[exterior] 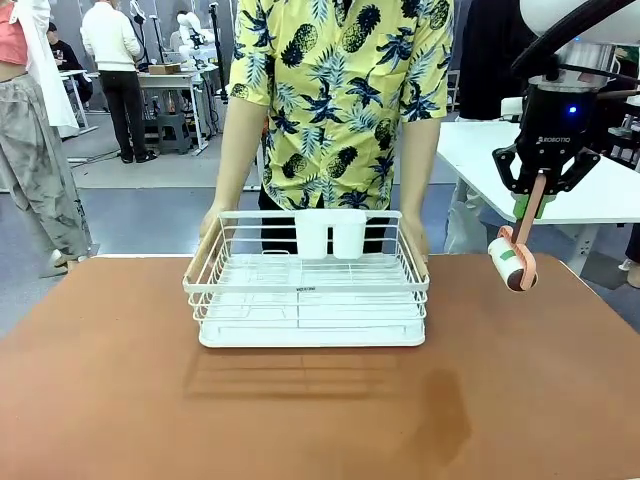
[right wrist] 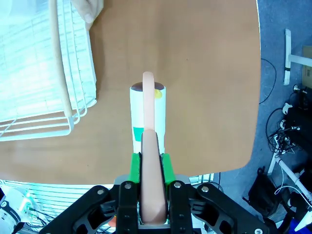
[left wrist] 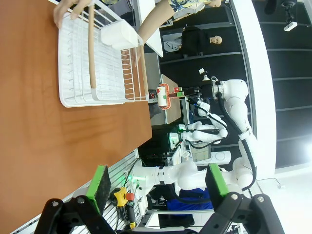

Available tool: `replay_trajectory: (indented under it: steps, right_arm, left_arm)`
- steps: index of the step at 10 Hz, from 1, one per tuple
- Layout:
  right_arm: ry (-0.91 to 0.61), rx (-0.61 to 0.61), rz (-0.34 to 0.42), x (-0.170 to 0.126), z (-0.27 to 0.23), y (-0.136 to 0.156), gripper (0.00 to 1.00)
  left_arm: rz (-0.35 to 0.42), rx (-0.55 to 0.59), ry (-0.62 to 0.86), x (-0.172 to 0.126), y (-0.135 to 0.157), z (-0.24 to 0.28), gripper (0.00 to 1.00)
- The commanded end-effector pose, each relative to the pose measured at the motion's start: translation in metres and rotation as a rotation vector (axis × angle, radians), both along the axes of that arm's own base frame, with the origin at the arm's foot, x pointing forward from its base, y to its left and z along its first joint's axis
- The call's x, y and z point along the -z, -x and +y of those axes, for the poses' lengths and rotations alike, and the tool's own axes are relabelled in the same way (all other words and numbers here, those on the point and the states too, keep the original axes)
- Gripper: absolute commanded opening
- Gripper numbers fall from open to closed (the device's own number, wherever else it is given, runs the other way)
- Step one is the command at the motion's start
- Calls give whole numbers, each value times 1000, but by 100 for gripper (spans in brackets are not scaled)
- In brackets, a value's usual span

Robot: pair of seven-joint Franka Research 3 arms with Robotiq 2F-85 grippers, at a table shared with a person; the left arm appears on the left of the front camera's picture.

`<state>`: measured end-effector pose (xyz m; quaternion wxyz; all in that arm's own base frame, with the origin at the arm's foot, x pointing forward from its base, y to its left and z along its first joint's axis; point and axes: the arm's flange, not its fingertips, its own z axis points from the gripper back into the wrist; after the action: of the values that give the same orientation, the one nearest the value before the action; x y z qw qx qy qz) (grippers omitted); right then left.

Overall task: Clean the table.
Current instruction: Place the Lint Roller down when the Dish drying rack is positioned in the middle of the table.

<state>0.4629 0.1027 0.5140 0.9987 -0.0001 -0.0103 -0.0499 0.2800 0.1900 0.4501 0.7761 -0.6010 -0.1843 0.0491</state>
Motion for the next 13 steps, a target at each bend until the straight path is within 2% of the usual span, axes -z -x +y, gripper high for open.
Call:
replay_trajectory:
  steps: [1, 13]
  right_arm:
    - [1, -3, 2, -3, 2, 1, 21]
    - [1, -3, 2, -3, 2, 1, 21]
  left_arm:
    - [-8, 3, 10, -1, 1, 1, 100]
    - [-8, 3, 10, -1, 1, 1, 100]
